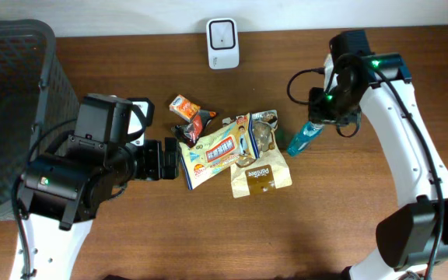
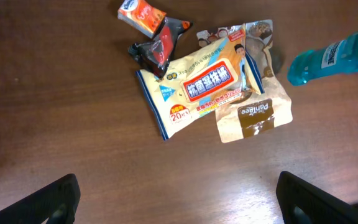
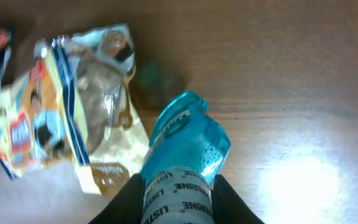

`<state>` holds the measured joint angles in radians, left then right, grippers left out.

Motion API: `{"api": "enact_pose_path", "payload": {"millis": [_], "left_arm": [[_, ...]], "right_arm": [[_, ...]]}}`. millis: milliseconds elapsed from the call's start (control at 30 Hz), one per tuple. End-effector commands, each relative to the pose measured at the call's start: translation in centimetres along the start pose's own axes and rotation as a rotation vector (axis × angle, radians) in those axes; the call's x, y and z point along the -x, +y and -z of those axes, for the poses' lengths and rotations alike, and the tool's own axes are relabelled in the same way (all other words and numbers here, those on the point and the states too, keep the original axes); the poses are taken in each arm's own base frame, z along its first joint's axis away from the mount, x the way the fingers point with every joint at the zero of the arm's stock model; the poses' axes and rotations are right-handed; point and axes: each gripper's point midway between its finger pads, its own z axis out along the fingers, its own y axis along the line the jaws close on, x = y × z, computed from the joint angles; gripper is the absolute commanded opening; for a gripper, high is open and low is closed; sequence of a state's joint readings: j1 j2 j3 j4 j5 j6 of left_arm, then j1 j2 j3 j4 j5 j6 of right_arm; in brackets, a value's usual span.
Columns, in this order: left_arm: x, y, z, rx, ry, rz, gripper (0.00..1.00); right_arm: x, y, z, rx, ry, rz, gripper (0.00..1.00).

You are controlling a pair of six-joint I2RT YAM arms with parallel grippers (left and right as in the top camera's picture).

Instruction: Scan the item barcode

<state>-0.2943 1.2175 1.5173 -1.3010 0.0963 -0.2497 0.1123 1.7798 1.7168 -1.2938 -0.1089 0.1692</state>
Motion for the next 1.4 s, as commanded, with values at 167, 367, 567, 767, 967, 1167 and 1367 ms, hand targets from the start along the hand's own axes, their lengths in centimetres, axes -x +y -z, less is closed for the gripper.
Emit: {"api": "enact_pose_path", "payload": {"millis": [167, 367, 567, 767, 967, 1167, 1367], "left_arm": [[0.2, 0.2, 0.2, 0.008, -0.008, -0.011, 0.99], [0.1, 0.1, 0.2, 0.007, -0.007, -0.011, 0.99], [0.1, 0.1, 0.2, 0.007, -0.007, -0.011, 0.99], [0.1, 0.1, 0.2, 0.007, -0.007, -0.011, 0.99], [0.1, 0.1, 0.2, 0.007, -0.007, -0.011, 0.99], [0.1, 0.1, 0.2, 0.007, -0.007, -0.011, 0.99], [0.1, 0.1, 0.2, 0.007, -0.007, -0.011, 0.99]], "right_arm": [[-1.3, -0.3, 1.0, -0.024, 0.046, 0.252, 0.27], [-1.4, -1.8, 1.0, -0.109, 0.059, 0.272, 0.25], [-1.6, -2.2, -0.2, -0.122, 0.072, 0.305, 0.23], [-2.0, -2.4, -2.2, -0.118, 0.081, 0.324, 0.22], [-2.0, -2.5, -2.1, -0.122, 0.083, 0.31, 0.59], [-1.7, -2.4, -1.4, -0.128, 0.06, 0.108, 0.99], [-3.9, -2.4, 1.1, -0.162, 0.126, -0.271, 0.99]]}}
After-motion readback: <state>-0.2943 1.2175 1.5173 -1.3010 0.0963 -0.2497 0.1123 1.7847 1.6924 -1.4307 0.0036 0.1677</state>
